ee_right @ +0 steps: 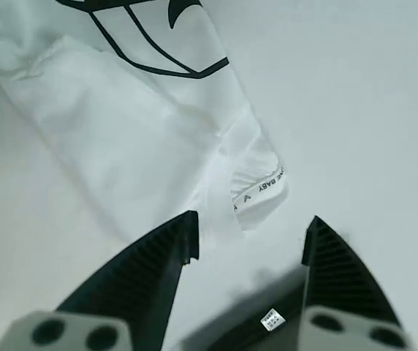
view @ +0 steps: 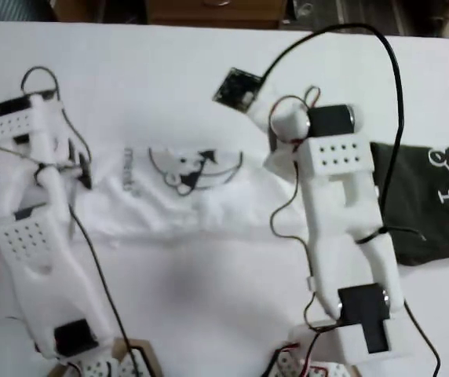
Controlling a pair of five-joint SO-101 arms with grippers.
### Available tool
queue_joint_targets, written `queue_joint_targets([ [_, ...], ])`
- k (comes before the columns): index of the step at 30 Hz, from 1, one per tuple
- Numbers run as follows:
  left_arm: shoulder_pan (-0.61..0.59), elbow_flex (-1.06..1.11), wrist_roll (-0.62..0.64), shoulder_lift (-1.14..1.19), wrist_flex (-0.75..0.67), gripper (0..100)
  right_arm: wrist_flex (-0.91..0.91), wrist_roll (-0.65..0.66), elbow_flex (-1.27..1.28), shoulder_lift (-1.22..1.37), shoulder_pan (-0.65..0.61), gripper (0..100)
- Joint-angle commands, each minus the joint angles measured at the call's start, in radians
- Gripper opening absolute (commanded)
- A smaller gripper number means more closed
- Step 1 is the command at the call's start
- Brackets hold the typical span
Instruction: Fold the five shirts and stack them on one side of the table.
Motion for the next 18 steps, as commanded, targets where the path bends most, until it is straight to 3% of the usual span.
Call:
queue_joint_targets([
  [1, 0.021, 0.047, -0.018, -0.052, -0.064, 21, 0.015, -0.009, -0.011, -0.065, 0.005, 24.0],
  [11, 0.118, 0.051, -0.094, 0.046, -0.074, 21, 0.016, -0.009, -0.011, -0.065, 0.004, 24.0],
  [18, 0.118, 0.016, -0.094, 0.063, -0.023, 21, 0.016, -0.003, -0.011, -0.065, 0.01, 24.0],
])
